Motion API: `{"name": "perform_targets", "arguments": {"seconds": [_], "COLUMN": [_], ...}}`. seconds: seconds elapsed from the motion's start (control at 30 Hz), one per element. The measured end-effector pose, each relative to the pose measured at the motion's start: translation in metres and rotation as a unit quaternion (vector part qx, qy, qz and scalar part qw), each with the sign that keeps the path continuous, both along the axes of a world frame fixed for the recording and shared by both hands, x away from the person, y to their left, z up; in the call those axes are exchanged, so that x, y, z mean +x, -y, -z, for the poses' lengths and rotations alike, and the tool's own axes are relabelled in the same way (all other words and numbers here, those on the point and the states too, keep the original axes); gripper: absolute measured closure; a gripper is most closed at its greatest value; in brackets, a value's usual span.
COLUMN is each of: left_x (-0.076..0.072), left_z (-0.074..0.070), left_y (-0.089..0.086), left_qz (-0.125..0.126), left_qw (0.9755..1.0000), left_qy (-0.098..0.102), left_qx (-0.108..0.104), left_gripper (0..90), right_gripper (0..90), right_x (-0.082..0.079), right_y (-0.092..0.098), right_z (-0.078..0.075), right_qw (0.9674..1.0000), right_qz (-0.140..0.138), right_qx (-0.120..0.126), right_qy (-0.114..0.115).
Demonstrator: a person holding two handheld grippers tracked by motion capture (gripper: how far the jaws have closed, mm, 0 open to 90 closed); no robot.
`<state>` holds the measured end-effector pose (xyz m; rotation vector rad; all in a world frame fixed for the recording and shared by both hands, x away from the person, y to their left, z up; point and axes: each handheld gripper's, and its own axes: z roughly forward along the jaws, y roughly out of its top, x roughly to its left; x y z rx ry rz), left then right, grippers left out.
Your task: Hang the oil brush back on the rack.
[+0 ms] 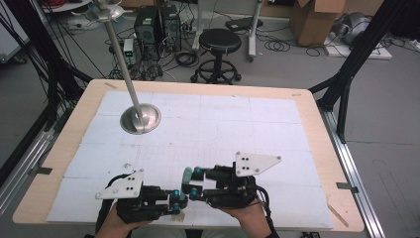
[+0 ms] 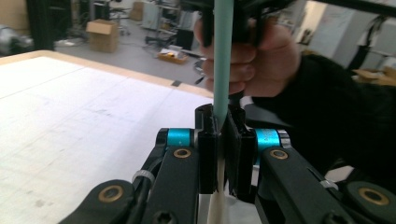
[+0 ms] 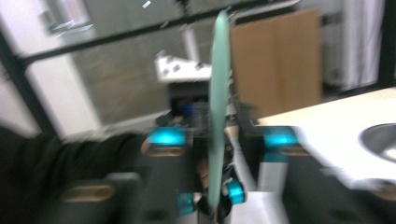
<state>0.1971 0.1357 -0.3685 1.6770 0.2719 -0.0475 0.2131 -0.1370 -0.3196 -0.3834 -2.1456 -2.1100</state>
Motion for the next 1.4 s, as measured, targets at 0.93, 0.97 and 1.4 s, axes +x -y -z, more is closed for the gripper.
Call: {"name": "perform_targets", "arguments": {"seconds": [0.93,0.97,1.4], "left_x": [0.114,0.119,0.167], "left_z": [-0.084,-0.089,-0.133], "left_y": [-0.069,-0.07,-0.088], "left_qz": [-0.264,-0.271,-0.34], "left_qw": [0.9645,0.9625,0.9402], "left_qy": [0.009,0.01,0.013], "left_qx": [-0.005,-0.002,0.007], "left_gripper": [84.0,84.0,84.0], "right_gripper": [18.4,18.4,18.4], "right_x": [0.002,0.003,0.006], "right_y": [0.11,0.111,0.112], "right_z": [0.025,0.025,0.028], "right_qw": [0.9492,0.949,0.9499], "right_qz": [0.295,0.296,0.294], "right_qx": [-0.096,-0.096,-0.095], "right_qy": [0.048,0.05,0.045]}}
